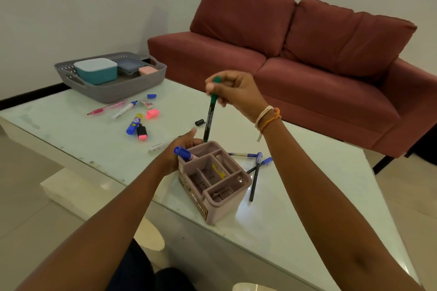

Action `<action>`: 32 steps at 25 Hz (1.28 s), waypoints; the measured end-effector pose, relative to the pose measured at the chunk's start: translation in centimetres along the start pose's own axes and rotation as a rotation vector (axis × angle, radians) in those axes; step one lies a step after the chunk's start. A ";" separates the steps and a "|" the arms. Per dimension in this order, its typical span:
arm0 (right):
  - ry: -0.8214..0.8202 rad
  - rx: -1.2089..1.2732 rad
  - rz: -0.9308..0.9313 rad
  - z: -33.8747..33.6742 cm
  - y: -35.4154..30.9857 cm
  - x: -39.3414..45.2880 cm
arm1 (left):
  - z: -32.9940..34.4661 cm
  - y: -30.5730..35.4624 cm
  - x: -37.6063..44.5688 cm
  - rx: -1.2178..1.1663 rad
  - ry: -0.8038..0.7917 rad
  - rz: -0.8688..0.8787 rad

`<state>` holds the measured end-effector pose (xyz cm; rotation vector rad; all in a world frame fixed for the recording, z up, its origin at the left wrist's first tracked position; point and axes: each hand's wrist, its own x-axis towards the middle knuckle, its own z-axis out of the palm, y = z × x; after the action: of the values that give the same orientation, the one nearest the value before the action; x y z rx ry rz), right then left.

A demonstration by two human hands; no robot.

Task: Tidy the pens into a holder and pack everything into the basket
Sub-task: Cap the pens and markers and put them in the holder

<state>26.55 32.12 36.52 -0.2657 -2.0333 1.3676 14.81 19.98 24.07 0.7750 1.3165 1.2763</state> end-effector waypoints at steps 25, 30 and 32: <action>-0.645 -0.644 1.003 -0.2 0.7 -2.2 | 0.3 -0.6 -0.3 0.214 0.177 0.208; -0.391 -0.702 0.923 -4.9 0.0 2.3 | 0.4 0.4 2.6 0.101 0.359 0.210; -0.327 -0.758 0.936 -6.3 1.1 4.0 | 0.3 0.7 3.8 0.145 0.432 0.242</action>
<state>27.24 39.38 38.62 -1.5654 -2.7960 1.0519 14.23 23.86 23.85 0.8049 1.7142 1.6177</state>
